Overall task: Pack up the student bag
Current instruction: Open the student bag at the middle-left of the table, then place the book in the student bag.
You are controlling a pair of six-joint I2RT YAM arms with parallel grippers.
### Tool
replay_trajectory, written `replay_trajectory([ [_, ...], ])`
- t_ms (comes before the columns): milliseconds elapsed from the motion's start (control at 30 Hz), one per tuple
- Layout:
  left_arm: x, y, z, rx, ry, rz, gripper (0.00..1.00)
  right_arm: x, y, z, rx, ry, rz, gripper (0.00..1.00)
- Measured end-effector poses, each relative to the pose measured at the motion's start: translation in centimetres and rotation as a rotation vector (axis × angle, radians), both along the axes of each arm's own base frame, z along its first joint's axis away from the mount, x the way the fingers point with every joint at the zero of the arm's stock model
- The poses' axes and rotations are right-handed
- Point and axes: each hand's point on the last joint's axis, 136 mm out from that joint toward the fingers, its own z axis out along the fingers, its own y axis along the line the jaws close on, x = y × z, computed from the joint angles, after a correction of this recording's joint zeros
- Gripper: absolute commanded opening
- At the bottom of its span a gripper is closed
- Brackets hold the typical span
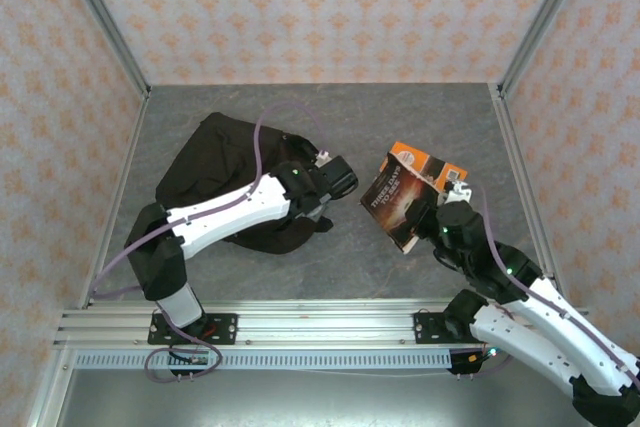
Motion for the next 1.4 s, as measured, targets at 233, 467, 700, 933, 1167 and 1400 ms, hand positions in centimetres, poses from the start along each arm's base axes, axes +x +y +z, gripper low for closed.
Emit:
replay_trajectory([
  [233,-1.3,4.1,7.7,-0.218,-0.186,0.100,0.00,-1.0,4.1,0.5,0.103,0.072,0.177,0.00],
  [467,-3.7,7.2,10.2,-0.354,-0.263,0.164,0.00,-1.9,7.4,2.2,0.288,0.142,0.281,0.00],
  [700,-4.7,8.8,10.7,-0.400,-0.310,0.186,0.00,-0.5,11.9,2.5,0.485,0.270,0.315,0.00],
  [933,-4.9,9.7,12.1,-0.429,-0.366,0.198,0.00,1.4,14.4,-1.1,0.604,0.409,0.250,0.00],
  [1167,-5.4,11.1,13.6,-0.463,-0.437,0.202,0.00,1.8,16.5,-1.2,0.663,0.424,0.256,0.00],
  [1400,-5.2,10.9,13.9,-0.474,-0.462,0.193,0.00,1.0,20.4,-3.2,0.631,0.483,0.304,0.00],
])
